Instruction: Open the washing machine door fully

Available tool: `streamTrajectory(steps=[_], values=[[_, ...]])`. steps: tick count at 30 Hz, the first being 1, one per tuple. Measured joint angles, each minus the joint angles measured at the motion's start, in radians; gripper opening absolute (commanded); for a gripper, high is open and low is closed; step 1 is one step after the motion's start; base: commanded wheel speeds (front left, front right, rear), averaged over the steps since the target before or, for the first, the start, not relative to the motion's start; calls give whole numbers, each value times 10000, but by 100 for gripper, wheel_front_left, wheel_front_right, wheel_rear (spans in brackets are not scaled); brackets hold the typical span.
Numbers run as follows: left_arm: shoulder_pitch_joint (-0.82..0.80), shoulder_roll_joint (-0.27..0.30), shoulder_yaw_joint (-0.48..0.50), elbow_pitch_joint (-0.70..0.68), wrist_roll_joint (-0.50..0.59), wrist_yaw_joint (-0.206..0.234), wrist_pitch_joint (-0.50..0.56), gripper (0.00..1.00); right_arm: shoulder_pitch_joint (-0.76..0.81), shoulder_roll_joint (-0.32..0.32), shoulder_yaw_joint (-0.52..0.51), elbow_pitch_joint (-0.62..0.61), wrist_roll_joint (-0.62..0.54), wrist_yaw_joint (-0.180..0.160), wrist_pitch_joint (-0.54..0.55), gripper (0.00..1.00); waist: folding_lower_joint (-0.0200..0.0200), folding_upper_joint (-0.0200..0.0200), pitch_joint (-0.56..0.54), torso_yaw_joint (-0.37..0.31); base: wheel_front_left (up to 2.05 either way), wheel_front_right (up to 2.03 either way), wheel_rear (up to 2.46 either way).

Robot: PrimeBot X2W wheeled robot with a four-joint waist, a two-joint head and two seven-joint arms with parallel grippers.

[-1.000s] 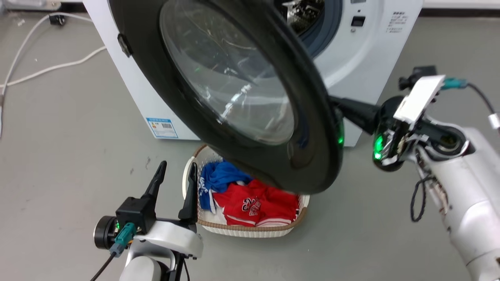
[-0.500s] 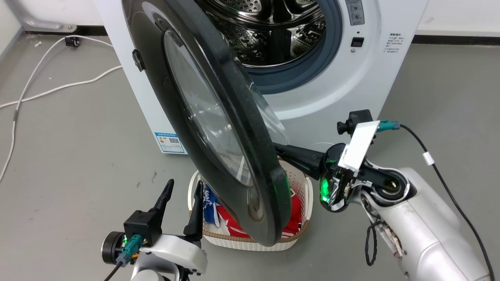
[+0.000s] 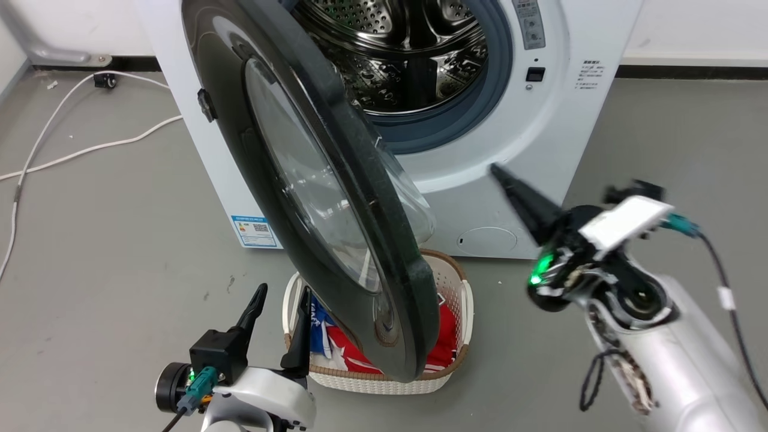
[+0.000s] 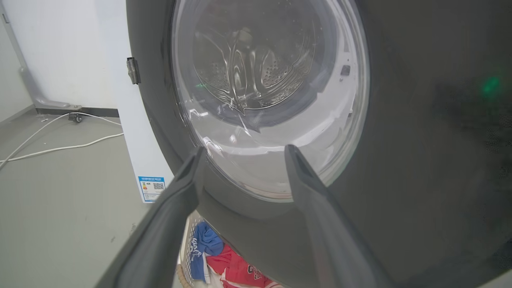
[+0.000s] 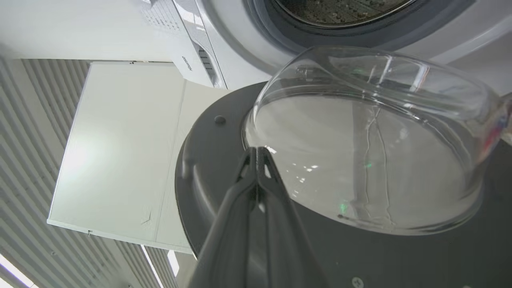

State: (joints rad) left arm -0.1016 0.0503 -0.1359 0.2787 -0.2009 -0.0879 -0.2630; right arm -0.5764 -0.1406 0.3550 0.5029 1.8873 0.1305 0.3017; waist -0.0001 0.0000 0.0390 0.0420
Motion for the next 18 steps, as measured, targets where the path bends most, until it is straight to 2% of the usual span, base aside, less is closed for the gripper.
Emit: streamTrajectory(steps=[3, 5, 8, 13, 16, 17, 18], values=[[5, 0, 77, 31, 29, -2, 0, 100, 549, -297, -692, -708, -192, 0, -1103, 0, 0, 0, -48, -113, 0, 0, 0], [9, 4, 151, 29, 31, -4, -2, 100, 948, -757, -909, -1195, -1062, 0, -2017, 0, 0, 0, -68, -210, 0, 0, 0], [18, 10, 278, 8, 44, -13, 0, 100, 1758, -1055, -1402, -1848, -1459, 0, -3010, 0, 0, 0, -103, -381, 0, 0, 0], [141, 56, 585, -105, 40, -15, -2, 100, 2852, -1685, -1592, -2518, -2794, 0, -4360, 0, 1, 0, -168, -781, 0, 0, 0], [186, 46, 721, -150, 36, -13, 0, 100, 3295, -2157, -1415, -2631, -4008, 0, -4961, 0, 1, 0, -197, -1007, 0, 0, 0], [201, 48, 761, -161, 36, -15, 0, 100, 3388, -2307, -1333, -2685, -4514, 0, -5106, 24, 0, 0, -204, -1073, 0, 0, 0], [210, 50, 794, -167, 38, -17, 0, 100, 3441, -2387, -1333, -2715, -4959, 0, -5256, 59, 1, 0, -212, -1124, 0, 0, 0]])
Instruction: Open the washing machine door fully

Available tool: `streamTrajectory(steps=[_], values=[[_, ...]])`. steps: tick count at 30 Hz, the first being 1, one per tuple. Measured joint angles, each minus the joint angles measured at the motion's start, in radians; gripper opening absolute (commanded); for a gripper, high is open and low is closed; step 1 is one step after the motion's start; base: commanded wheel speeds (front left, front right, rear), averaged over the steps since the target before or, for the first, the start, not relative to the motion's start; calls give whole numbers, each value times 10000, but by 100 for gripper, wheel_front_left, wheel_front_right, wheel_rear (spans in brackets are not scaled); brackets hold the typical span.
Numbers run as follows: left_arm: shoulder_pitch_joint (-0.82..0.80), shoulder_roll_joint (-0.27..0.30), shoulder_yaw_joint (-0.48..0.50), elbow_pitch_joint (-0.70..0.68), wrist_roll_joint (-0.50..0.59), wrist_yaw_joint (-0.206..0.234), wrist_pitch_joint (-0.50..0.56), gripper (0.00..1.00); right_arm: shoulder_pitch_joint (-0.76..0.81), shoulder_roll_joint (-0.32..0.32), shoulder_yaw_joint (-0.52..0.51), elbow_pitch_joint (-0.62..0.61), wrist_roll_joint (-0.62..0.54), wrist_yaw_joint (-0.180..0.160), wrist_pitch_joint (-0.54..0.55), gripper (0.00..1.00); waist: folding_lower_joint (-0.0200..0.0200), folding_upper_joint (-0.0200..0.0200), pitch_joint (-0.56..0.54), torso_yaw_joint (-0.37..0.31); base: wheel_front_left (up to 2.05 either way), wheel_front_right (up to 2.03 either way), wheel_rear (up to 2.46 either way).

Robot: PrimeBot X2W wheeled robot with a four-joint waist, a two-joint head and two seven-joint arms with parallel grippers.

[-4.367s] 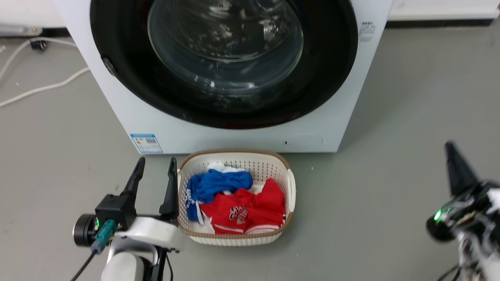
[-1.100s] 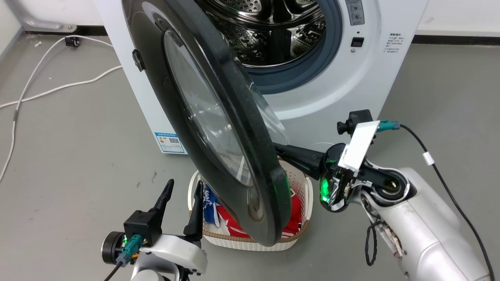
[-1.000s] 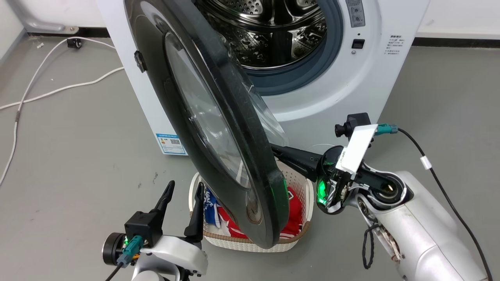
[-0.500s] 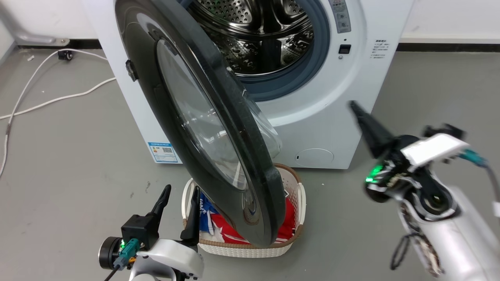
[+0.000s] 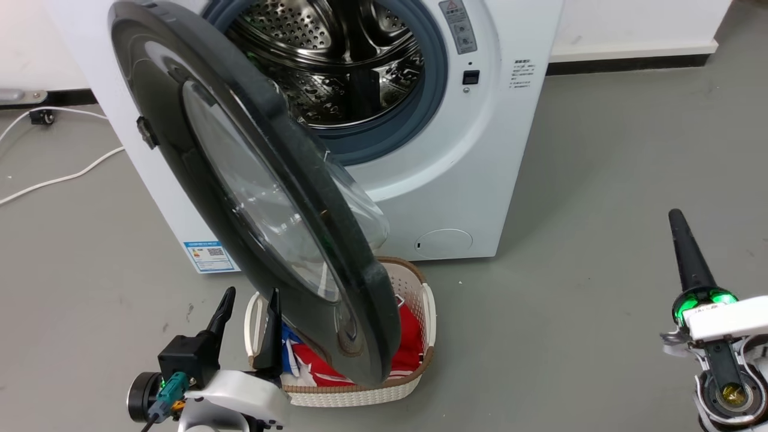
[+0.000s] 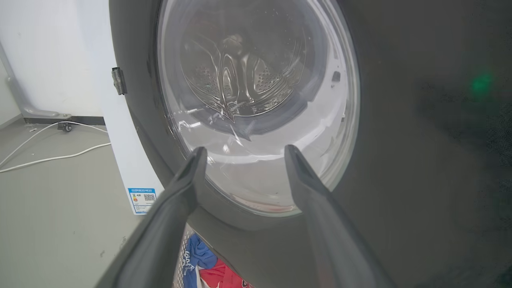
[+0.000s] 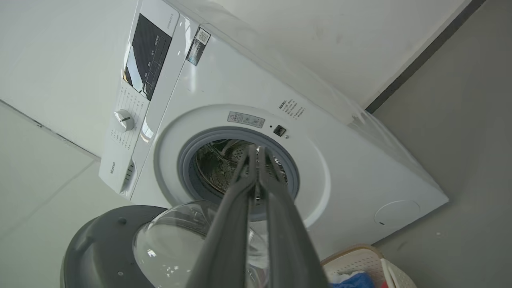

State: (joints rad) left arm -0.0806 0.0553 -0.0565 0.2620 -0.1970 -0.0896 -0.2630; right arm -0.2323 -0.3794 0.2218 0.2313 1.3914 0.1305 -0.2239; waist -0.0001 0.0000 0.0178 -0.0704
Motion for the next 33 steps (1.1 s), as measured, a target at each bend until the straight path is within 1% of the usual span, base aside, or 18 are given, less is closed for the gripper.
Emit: streamTrajectory(steps=[1, 4, 6, 8, 11, 14, 16, 17, 19, 22, 26, 28, 33], values=[[2, -2, 21, -6, 2, 0, 0, 100, 44, -63, -12, -33, -460, 0, -102, 100, 0, 0, -8, -37, 0, 0, 0], [20, -2, 119, -27, 36, 2, -2, 100, 124, -157, -224, -123, -2092, 0, -286, 100, 0, 0, -35, -101, 0, 0, 0], [52, 2, 188, -36, 88, 4, 0, 100, 132, -261, -591, -173, -3622, 0, -328, 100, 0, 0, -54, -119, 0, 0, 0], [59, 23, 272, -56, 102, 15, 0, 100, 138, -222, -1135, -383, -5250, 0, -357, 100, 1, 0, -72, -118, 0, 0, 0], [93, 56, 378, -107, 167, 17, 0, 100, 234, 157, -2000, -989, -7722, 2, -291, 100, 0, 0, -103, -88, 0, 0, 0], [122, 77, 449, -153, 203, 21, -2, 100, 598, 895, -2644, -1864, -9645, 2, 364, 100, 0, 0, -114, -25, 0, 0, 0], [131, 96, 502, -163, 244, 25, 0, 100, 878, 1457, -2805, -2420, -10431, 2, 826, 100, 1, 0, -106, 28, 0, 0, 0], [136, 102, 502, -180, 263, 33, -2, 100, 1061, 1582, -2805, -2575, -11022, 4, 1066, 100, 1, 0, -105, 56, 0, 0, 0], [160, 102, 499, -174, 270, 33, 0, 100, 1459, 2117, -2819, -2794, -11319, 2, 1360, 100, 0, 0, -97, 140, 0, 0, 0], [169, 98, 512, -174, 303, 31, -2, 100, 1957, 2569, -2623, -2871, -11775, 4, 1618, 100, 1, 0, -88, 233, 0, 0, 0], [183, 96, 518, -125, 339, 17, -2, 100, 2452, 2769, -2406, -2383, -12065, 4, 1620, 100, 1, 0, -105, 347, 0, 0, 0], [201, 96, 514, -96, 343, 15, 0, 100, 2626, 2811, -2330, -2084, -12218, 4, 1432, 100, 0, 0, -139, 407, 0, 0, 0], [243, 96, 541, -77, 359, 0, -2, 100, 2707, 2878, -2405, -1584, -12447, 2, 1122, 100, 0, 0, -182, 463, 0, 0, 0]])
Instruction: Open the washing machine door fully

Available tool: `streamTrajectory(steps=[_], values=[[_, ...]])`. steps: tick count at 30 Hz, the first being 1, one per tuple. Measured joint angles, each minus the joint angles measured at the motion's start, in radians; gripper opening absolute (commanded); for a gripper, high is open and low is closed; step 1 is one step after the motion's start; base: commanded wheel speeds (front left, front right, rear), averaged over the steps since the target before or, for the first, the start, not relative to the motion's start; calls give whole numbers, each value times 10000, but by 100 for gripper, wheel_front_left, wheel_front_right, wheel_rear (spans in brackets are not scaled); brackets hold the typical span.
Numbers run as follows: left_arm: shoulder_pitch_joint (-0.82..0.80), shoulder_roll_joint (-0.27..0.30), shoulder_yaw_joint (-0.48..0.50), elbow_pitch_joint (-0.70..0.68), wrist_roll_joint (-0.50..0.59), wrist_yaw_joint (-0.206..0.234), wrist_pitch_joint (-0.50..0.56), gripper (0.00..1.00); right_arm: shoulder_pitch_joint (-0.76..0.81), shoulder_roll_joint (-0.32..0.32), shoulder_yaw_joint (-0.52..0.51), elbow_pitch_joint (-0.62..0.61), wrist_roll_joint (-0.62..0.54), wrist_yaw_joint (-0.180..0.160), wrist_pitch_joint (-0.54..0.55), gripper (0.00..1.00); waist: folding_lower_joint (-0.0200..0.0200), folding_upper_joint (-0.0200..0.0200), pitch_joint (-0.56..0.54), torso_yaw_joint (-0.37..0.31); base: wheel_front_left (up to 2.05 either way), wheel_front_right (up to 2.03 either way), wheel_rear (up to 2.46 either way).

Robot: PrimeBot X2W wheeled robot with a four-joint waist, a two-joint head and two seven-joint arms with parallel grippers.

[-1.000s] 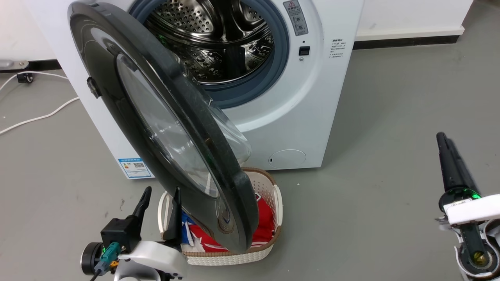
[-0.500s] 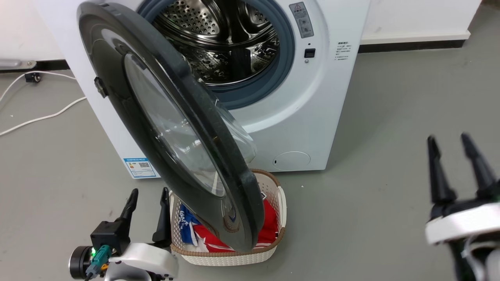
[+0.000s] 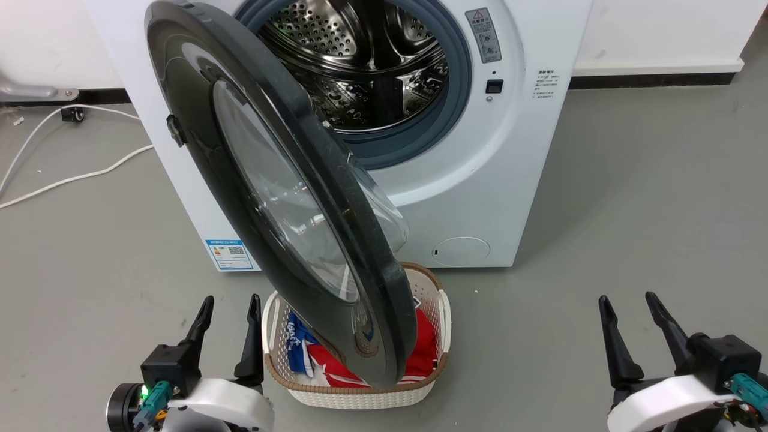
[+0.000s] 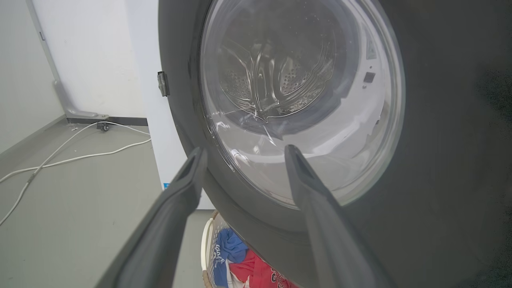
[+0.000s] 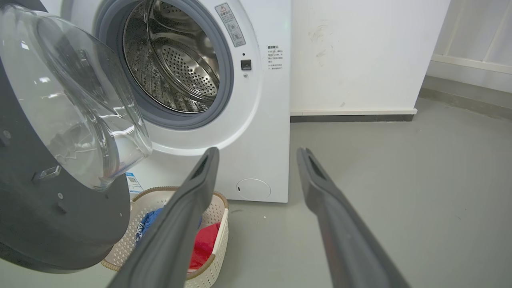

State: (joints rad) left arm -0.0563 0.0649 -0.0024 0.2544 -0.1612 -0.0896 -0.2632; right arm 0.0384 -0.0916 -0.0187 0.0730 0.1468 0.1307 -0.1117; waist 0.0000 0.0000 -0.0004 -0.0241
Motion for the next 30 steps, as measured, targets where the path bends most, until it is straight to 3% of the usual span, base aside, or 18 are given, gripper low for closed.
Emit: streamTrajectory(steps=[16, 17, 19, 30], values=[[45, 6, 105, -46, 82, -25, 0, 100, -178, -36, 155, 58, -286, 2, -171, 100, 0, 0, 136, -109, 0, 0, 0], [45, 4, 107, -36, 82, -12, 2, 85, -178, -35, 161, 58, -309, 2, -171, 100, 1, 0, 142, -112, 0, 0, 0], [44, 2, 123, -8, 75, -12, 2, 0, -177, -27, 180, 44, -341, 2, -173, 100, 1, 0, 158, -119, 0, 0, 0], [-815, 56, 351, -696, -105, 31, 2, 0, -177, 84, 209, -52, -416, 2, -178, 100, 1, 0, 203, -51, 0, 0, 0]])
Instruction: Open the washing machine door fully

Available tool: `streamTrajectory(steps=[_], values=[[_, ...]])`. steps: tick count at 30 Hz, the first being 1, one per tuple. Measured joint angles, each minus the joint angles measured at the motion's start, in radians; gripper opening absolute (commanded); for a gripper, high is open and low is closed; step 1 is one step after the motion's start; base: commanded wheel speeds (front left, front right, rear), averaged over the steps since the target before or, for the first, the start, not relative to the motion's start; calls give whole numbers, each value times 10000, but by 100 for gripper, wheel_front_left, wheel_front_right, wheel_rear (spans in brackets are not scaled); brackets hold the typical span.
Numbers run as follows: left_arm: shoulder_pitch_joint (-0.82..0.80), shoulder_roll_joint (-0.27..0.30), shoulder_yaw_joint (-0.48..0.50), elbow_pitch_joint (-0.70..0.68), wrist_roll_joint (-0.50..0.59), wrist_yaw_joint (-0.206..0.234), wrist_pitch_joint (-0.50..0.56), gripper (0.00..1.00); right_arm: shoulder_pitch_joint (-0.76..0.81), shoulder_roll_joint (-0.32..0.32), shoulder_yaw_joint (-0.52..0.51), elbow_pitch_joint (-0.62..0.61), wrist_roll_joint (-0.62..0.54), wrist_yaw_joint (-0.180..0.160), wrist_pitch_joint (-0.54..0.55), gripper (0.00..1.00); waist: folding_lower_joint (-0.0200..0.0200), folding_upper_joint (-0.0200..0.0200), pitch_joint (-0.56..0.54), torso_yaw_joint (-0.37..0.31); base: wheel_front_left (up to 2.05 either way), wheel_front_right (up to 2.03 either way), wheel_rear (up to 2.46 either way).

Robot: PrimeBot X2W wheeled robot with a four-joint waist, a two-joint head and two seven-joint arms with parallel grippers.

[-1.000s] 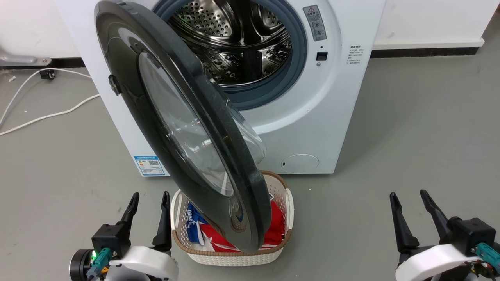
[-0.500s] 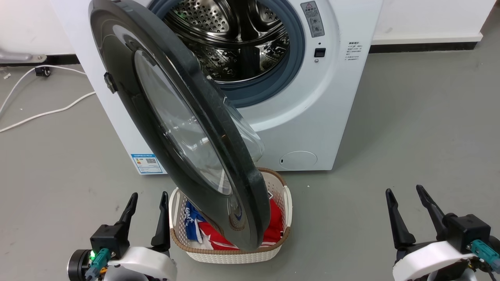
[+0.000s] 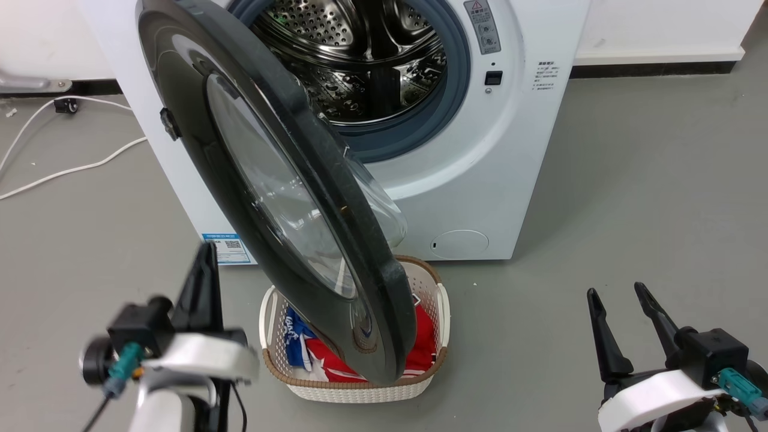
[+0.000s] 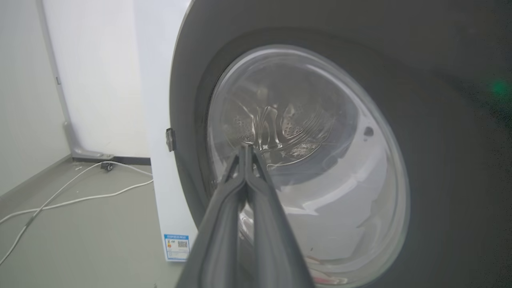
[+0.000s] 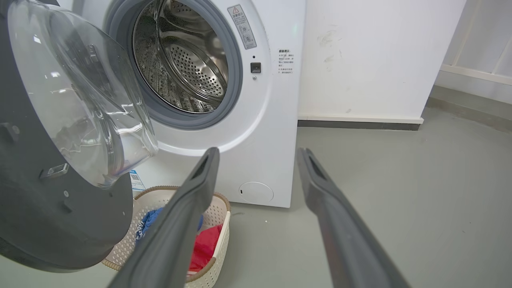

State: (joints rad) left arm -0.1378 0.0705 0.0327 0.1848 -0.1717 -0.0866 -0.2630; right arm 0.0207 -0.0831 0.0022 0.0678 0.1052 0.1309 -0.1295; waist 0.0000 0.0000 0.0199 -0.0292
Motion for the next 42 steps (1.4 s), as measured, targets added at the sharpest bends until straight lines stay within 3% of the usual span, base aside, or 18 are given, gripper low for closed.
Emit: streamTrajectory(steps=[7, 8, 10, 23, 33, 42], values=[[-1001, 92, -81, -1950, 90, 117, 2, 0, -5, 71, -44, -8, 0, 0, 25, 100, 0, 0, -71, 61, 0, 0, 0], [-1442, 59, -355, -2876, 104, 144, 153, 0, -6, 90, -63, 10, 0, 0, 25, 100, 0, 0, -113, 63, 0, 0, 0], [-1690, 15, -617, -3400, 98, 161, 412, 0, -7, 102, -71, 25, 0, 0, 23, 100, 0, 0, -139, 60, 0, 0, 0], [-2167, -180, -3906, -5611, -842, -17, 2537, 0, 12, 169, -169, 44, -100, 0, 67, 100, 0, 0, -195, 93, 0, 0, 0], [-692, -194, -6358, -5764, -1697, 86, 3574, 0, 152, 180, -102, -25, -368, 0, 159, 100, 0, 0, -258, 155, 0, 0, 0], [525, 92, -7154, -3586, -1674, 176, 3638, 0, 155, 217, -23, -121, -382, 0, 213, 100, 0, 0, -231, 102, 0, 0, 0]])
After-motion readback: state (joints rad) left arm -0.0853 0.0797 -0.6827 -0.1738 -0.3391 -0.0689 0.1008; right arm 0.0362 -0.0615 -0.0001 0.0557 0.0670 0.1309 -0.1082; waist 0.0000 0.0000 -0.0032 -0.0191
